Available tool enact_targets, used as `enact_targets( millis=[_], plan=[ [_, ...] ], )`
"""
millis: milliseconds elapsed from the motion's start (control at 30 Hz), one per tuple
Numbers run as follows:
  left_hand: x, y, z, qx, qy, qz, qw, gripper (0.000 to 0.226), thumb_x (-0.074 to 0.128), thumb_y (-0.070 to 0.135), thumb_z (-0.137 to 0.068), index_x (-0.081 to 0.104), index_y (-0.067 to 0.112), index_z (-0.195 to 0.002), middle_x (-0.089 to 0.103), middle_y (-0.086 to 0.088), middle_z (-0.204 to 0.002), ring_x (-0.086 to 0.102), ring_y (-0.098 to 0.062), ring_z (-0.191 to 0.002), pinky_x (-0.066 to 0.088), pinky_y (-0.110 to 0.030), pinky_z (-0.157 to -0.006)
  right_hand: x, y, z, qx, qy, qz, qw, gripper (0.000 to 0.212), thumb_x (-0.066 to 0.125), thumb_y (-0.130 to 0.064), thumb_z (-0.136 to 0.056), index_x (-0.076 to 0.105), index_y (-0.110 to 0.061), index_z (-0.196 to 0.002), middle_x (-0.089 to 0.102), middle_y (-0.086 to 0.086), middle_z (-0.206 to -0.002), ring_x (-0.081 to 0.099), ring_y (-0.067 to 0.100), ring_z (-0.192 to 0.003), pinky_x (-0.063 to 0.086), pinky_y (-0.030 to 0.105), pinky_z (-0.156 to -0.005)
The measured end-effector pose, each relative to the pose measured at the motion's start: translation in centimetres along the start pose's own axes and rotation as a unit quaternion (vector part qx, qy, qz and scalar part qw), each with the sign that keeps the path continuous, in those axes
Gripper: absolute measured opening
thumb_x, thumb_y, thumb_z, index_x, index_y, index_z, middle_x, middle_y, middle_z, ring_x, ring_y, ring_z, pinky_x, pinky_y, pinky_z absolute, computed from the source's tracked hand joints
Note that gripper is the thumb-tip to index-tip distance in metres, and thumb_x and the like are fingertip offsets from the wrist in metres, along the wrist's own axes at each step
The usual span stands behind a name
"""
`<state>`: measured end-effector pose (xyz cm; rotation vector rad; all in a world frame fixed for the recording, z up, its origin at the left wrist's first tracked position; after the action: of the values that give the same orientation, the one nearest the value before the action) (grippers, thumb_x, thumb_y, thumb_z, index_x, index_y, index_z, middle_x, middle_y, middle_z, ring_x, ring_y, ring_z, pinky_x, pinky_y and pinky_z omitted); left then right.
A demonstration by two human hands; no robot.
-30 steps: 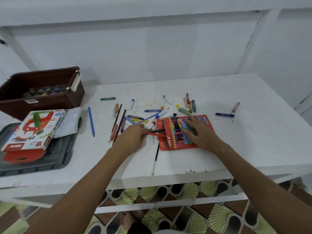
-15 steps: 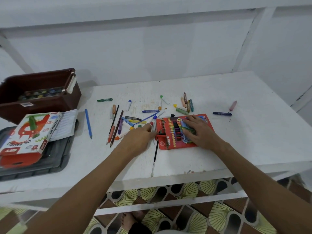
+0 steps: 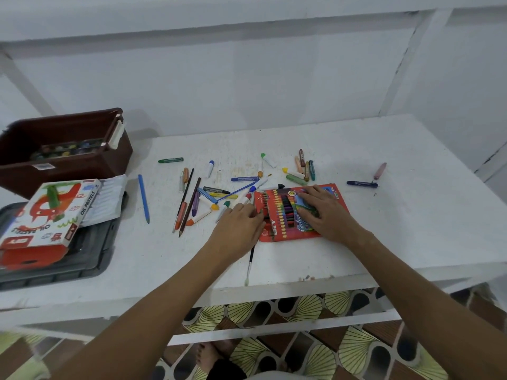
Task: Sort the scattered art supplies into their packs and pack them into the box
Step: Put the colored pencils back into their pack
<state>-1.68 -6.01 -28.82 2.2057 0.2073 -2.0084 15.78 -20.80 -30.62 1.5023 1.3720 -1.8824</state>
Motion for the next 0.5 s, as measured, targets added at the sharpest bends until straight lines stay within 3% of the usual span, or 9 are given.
enact_targets(
  millis=[233, 367, 500],
  plan=[
    [0.0, 0.0, -0.6, 0.031, -0.010, 0.016, 0.999, 0.037, 0.038, 0.039, -0.100, 0.058, 0.021, -0.125, 0.051, -0.004, -0.117, 0.048, -0.023, -0.105, 0.040, -0.038, -0.085, 0.2, 0.4, -0.2, 0.006, -0.016, 0.003, 1.000, 0.057, 0.040, -0.047, -0.097, 0.033, -0.020, -0.146, 0.026, 0.001, -0.155, 0.015, 0.018, -0.145, 0.015, 0.040, -0.117],
    [0.7, 0.6, -0.2, -0.018, -0.043, 0.056, 0.997, 0.040, 0.033, 0.042, -0.100, 0.043, 0.027, -0.135, 0.038, -0.006, -0.127, 0.037, -0.023, -0.113, 0.036, -0.039, -0.092, -0.1, 0.3, -0.1, -0.001, -0.036, 0.025, 0.999, 0.059, 0.038, -0.048, -0.097, 0.027, -0.022, -0.149, 0.021, 0.000, -0.157, 0.011, 0.018, -0.146, 0.011, 0.039, -0.118],
    [0.2, 0.5, 0.5, -0.061, -0.012, 0.095, 0.994, 0.051, 0.044, 0.047, -0.094, 0.038, 0.025, -0.140, 0.038, -0.002, -0.129, 0.034, -0.020, -0.119, 0.030, -0.038, -0.096, -0.2, 0.8, 0.4, -0.009, -0.035, 0.029, 0.999, 0.059, 0.036, -0.051, -0.096, 0.028, -0.023, -0.148, 0.022, -0.002, -0.156, 0.012, 0.017, -0.145, 0.014, 0.039, -0.118]
  ],
)
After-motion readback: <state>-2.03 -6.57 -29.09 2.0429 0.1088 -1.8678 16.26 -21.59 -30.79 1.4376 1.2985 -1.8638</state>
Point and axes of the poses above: each hand's wrist, its own z-axis away from the middle knuckle, its own x-axis out of the palm, y = z × x, the point moved 2 cm from there along -z, towards the middle knuckle
